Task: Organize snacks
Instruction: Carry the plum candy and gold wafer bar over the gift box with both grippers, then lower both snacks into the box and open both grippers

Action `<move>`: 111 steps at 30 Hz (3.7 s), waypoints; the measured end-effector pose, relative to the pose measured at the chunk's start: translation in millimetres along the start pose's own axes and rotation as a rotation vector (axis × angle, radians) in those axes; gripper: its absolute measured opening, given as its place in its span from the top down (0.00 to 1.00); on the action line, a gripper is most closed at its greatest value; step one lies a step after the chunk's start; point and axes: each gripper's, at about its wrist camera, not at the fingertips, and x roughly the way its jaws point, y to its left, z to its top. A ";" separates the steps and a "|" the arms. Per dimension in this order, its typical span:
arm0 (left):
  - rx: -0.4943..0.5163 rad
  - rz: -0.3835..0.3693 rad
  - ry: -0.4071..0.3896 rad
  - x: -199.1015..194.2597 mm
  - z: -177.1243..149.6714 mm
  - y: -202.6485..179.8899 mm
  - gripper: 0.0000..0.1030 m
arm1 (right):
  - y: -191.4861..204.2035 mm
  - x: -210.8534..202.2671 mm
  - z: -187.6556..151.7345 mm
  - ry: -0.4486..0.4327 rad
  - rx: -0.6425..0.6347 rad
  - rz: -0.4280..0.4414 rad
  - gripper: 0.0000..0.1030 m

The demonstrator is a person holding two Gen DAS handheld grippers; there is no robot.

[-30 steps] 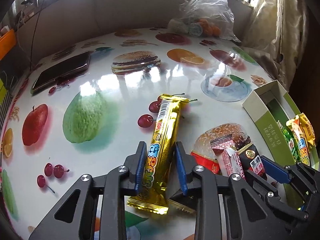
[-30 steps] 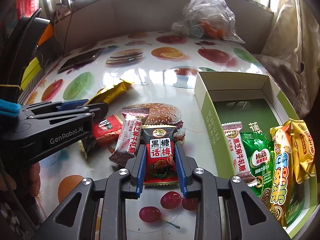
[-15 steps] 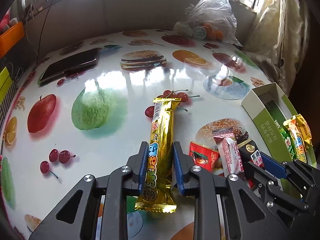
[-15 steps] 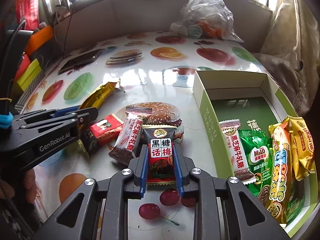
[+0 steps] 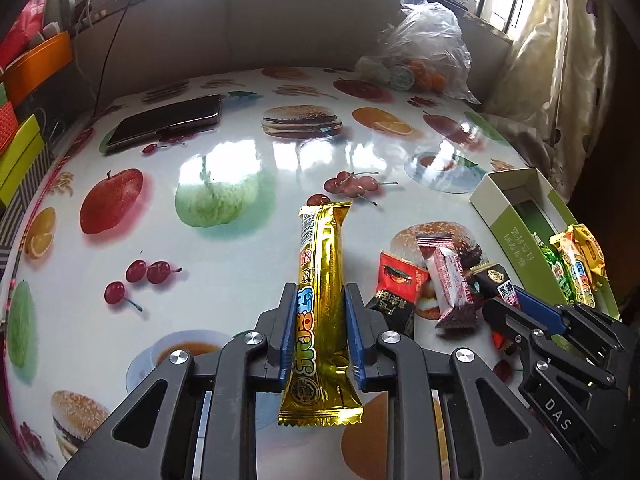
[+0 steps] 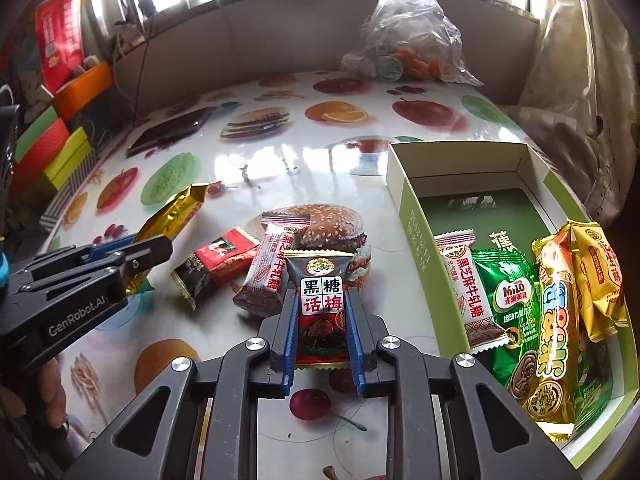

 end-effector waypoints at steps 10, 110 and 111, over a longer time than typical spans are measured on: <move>0.001 -0.012 -0.039 -27.8 -7.8 -7.0 0.77 | 3.6 -19.2 -1.4 -0.032 -0.005 0.009 0.80; 0.174 -0.254 0.077 13.8 5.2 -199.1 0.77 | -161.4 -47.0 32.9 -0.115 0.121 -0.062 0.79; 0.174 -0.256 0.075 13.9 5.1 -199.1 0.77 | -161.7 -46.5 32.8 -0.116 0.120 -0.060 0.79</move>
